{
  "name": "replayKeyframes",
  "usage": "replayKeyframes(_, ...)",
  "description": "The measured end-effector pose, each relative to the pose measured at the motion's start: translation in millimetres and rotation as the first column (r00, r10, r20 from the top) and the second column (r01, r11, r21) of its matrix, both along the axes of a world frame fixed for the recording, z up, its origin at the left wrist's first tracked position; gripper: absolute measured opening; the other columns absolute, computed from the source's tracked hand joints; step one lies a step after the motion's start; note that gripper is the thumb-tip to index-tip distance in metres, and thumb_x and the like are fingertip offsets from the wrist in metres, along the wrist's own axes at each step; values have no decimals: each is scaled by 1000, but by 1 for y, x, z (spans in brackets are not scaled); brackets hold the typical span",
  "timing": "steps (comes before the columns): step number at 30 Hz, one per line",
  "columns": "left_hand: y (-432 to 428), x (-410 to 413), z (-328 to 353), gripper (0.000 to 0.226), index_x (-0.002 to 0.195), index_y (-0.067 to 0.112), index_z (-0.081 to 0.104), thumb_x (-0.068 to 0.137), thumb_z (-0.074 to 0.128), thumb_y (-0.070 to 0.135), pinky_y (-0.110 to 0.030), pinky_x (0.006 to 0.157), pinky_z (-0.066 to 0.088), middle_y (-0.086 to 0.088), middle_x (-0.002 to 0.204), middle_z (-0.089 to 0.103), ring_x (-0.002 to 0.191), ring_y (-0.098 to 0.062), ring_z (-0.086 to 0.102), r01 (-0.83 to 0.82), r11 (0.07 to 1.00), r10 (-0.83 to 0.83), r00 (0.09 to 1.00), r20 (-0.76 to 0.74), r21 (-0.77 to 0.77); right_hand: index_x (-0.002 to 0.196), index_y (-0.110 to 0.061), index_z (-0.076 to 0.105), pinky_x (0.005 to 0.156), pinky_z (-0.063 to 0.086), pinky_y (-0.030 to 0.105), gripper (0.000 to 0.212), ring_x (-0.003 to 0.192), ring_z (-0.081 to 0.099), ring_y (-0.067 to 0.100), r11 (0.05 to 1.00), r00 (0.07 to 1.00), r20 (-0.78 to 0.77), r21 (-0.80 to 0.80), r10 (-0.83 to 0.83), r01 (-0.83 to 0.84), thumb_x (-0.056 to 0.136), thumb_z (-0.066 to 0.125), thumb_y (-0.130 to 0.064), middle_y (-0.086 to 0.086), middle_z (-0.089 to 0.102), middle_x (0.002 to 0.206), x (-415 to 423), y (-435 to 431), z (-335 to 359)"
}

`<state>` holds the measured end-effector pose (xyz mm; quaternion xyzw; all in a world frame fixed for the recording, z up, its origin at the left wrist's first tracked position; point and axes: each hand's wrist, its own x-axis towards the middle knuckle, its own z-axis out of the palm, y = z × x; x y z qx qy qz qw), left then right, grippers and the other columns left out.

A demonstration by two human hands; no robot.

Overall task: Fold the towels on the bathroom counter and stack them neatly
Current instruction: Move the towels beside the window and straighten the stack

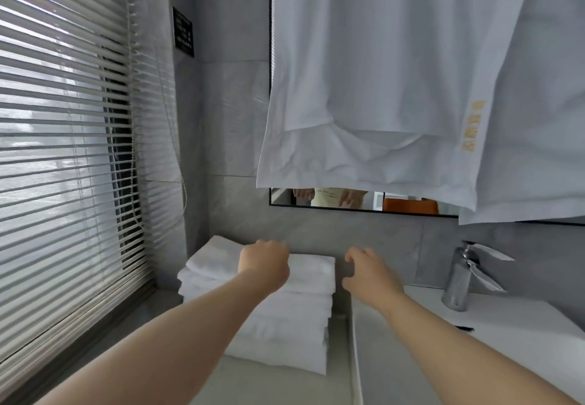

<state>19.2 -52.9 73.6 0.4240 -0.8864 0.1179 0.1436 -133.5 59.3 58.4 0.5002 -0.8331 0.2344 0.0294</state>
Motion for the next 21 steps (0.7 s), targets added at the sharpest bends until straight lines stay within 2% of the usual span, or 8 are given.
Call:
replayKeyframes(4, 25, -14, -7, 21, 111, 14, 50, 93, 41, 18, -31, 67, 35, -5, 114, 57, 106, -26, 52, 120, 992, -120, 993, 10, 39, 121, -20, 46, 79, 44, 31, 32, 105, 51, 21, 998, 998, 6, 8, -55, 55, 90, 51, -25, 0, 47, 123, 1, 35, -4)
replayKeyframes(7, 49, -30, -22, 29, 122, 16, 48, 95, 39, 23, -31, 74, 38, -4, 120, 55, 108, -26, 53, 214, 974, -217, 975, 45, 71, 121, -20, 46, 78, 38, 31, 32, 111, 49, 23, 989, 990, -7, 41, -141, 141, 89, 49, -27, 1, 48, 126, -3, 68, -16)
replayKeyframes(10, 81, -52, -34, 28, 120, 17, 49, 94, 40, 25, -31, 73, 39, -5, 117, 57, 106, -26, 55, 295, 951, -302, 950, 74, 92, 123, -21, 45, 81, 39, 31, 34, 114, 46, 23, 973, 975, 18, 78, -220, 218, 90, 49, -27, 0, 46, 129, -14, 109, -31)
replayKeyframes(13, 118, -73, -38, 29, 120, 19, 50, 93, 43, 25, -30, 73, 38, -4, 119, 56, 106, -26, 55, 345, 930, -353, 935, 41, 128, 125, -20, 45, 84, 41, 31, 35, 114, 46, 22, 956, 959, 49, 102, -281, 275, 90, 49, -26, 1, 45, 130, -32, 153, -41)
replayKeyframes(17, 172, -105, -40, 34, 127, 19, 46, 95, 42, 28, -31, 79, 41, -4, 124, 54, 109, -25, 53, 452, 879, -460, 888, 20, 152, 124, -21, 45, 77, 39, 28, 34, 109, 49, 22, 946, 944, 78, 81, -321, 315, 90, 47, -24, 2, 45, 128, -64, 205, -42)
replayKeyframes(21, 233, -150, -41, 33, 125, 19, 48, 94, 43, 27, -32, 84, 42, -4, 123, 55, 111, -26, 53, 456, 876, -459, 888, -17, 160, 125, -20, 44, 73, 38, 27, 34, 106, 51, 21, 947, 948, 64, 99, -311, 305, 92, 48, -27, 1, 45, 128, -99, 263, -46)
